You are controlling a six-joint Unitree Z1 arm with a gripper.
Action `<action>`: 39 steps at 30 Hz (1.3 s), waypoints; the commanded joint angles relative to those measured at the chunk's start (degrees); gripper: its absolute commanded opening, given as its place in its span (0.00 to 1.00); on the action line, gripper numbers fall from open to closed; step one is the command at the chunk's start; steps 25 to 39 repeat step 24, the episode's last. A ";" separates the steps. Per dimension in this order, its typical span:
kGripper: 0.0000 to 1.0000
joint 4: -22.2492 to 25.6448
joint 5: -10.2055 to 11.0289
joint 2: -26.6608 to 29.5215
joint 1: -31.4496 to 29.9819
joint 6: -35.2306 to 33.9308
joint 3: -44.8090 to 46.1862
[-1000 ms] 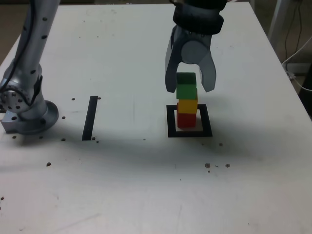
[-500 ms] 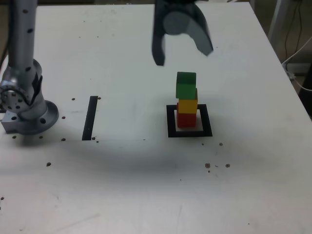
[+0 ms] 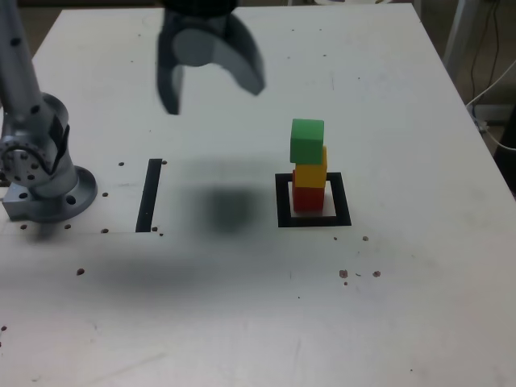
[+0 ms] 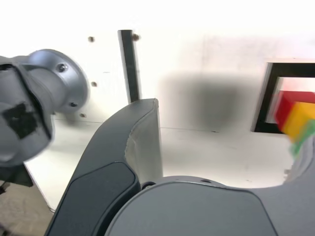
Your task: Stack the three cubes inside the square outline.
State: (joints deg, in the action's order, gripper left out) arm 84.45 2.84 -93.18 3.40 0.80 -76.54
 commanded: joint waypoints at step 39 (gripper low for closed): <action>1.00 -19.56 -2.70 8.72 -0.16 -0.10 27.08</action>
